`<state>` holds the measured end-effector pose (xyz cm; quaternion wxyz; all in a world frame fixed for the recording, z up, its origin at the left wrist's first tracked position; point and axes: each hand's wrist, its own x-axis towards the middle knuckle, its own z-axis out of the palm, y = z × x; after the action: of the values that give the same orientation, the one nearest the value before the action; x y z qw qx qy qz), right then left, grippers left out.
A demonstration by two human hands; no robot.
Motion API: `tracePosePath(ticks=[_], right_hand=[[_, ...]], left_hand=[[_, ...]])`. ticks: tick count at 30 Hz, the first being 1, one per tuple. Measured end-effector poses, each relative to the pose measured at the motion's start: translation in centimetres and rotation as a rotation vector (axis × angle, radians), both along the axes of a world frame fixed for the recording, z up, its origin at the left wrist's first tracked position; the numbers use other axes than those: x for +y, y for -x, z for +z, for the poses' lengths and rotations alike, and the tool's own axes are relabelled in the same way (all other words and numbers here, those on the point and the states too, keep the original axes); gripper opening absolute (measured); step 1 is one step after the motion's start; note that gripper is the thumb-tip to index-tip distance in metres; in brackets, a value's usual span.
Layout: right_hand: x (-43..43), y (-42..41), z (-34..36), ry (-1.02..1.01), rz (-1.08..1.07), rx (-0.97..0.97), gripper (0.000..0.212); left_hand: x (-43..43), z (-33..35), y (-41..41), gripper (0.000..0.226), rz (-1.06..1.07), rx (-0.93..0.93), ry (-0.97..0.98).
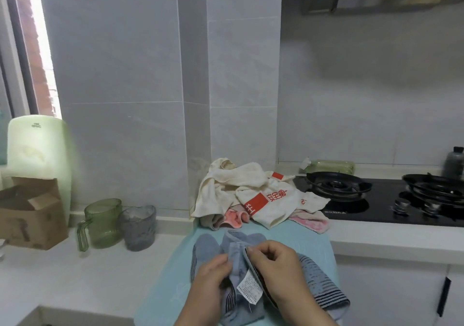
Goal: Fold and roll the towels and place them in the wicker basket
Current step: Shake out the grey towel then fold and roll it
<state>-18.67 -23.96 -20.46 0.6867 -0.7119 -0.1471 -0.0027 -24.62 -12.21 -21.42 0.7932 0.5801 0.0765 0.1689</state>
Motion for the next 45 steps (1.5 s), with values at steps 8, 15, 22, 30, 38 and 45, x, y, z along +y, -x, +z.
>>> tracePosePath(ticks=[8,15,22,30,38,45], right_hand=[[0.4,0.4,1.1,0.154,-0.073,-0.206,0.025],[0.6,0.2,1.6,0.225,-0.118,-0.201,0.032],[0.6,0.1,1.8,0.265,-0.106,-0.200,0.035],[0.4,0.5,1.8,0.100,0.025,-0.051,0.031],[-0.4,0.5,2.5,0.027,0.177,0.161,0.027],[-0.9,0.2,2.7,-0.007,0.221,0.209,0.022]], left_hand=[[0.0,0.0,0.4,0.028,-0.098,-0.068,0.024],[0.0,0.2,0.7,0.029,-0.152,-0.104,-0.016],[-0.2,0.5,1.0,0.026,-0.135,-0.130,-0.040],[-0.4,0.7,0.8,0.022,-0.068,-0.111,0.042],[0.2,0.5,0.6,0.016,-0.047,-0.037,-0.009],[-0.3,1.1,0.6,0.019,-0.033,-0.001,-0.063]])
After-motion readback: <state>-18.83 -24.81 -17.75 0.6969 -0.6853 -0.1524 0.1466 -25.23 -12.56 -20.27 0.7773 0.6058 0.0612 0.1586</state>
